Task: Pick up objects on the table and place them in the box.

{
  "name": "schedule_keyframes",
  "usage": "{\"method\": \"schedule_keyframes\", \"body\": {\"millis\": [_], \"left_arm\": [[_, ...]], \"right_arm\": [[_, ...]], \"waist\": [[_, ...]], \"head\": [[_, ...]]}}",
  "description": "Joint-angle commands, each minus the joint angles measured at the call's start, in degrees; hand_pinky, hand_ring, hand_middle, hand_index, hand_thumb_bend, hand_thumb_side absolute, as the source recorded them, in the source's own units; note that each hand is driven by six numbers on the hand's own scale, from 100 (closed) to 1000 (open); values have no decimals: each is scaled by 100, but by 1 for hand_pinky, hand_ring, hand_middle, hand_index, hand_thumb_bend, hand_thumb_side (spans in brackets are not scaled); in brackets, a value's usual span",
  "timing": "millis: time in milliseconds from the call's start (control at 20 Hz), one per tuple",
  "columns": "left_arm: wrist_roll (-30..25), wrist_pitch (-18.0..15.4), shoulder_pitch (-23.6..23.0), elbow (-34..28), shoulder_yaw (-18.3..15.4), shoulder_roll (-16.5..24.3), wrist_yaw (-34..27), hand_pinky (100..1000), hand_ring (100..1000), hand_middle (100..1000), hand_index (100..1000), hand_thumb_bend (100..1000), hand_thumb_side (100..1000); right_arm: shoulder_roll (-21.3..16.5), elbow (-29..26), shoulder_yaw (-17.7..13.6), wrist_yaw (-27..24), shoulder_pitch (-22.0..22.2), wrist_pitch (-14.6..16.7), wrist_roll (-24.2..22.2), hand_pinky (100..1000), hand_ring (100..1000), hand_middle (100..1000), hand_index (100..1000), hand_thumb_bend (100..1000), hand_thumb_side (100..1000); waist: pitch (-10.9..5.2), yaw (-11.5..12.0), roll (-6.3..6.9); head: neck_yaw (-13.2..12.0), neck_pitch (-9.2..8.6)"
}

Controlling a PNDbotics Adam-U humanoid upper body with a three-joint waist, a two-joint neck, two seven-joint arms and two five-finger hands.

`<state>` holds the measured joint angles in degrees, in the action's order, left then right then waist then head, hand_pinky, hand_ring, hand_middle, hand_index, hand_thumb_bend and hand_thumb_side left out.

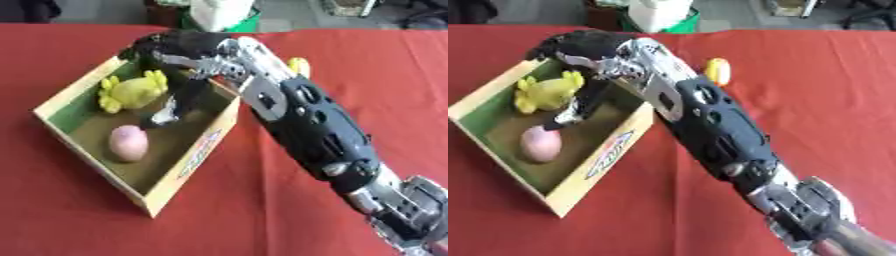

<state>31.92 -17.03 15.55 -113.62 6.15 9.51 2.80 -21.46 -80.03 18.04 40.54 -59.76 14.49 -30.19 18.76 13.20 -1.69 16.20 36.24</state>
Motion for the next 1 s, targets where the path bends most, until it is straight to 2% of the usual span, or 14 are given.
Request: {"method": "schedule_keyframes", "body": {"millis": [50, 250, 450, 600, 650, 700, 1000], "left_arm": [[15, 13, 8, -97, -26, 24, 5, 708, 595, 659, 760, 100, 904], [28, 18, -17, -97, -41, 30, 19, 708, 595, 659, 760, 100, 904], [47, 23, -42, -97, -58, 43, 37, 708, 596, 659, 760, 100, 904], [49, 27, -53, -97, -60, 52, 43, 708, 596, 659, 760, 100, 904], [50, 29, -55, -97, -61, 54, 47, 708, 597, 659, 760, 100, 889], [51, 30, -55, -97, -61, 55, 50, 708, 597, 660, 760, 100, 904], [51, 27, -48, -97, -57, 61, 57, 708, 597, 660, 759, 100, 902]], "right_arm": [[-363, -424, -213, -421, -130, -169, -15, 740, 911, 854, 998, 579, 708], [-758, -806, -448, -810, -46, -407, -20, 739, 909, 846, 991, 554, 714], [-1263, -943, -709, -911, 138, -672, 63, 738, 910, 838, 988, 532, 711], [-1601, -757, -858, -830, 284, -824, 163, 735, 915, 836, 988, 536, 701], [-1702, -670, -879, -784, 331, -840, 192, 734, 916, 836, 989, 478, 611], [-1785, -578, -895, -737, 378, -840, 219, 735, 916, 836, 990, 536, 695], [-2077, -13, -1013, -498, 591, -761, 349, 734, 919, 838, 992, 542, 676]], "waist": [[-129, -20, 35], [-136, -75, 54], [-144, -142, 68], [-147, -183, 74], [-148, -194, 76], [-146, -204, 79], [-131, -236, 105]], "head": [[-48, 18], [-104, 21], [-184, 24], [-230, 9], [-241, 6], [-252, 1], [-300, -30]]}}
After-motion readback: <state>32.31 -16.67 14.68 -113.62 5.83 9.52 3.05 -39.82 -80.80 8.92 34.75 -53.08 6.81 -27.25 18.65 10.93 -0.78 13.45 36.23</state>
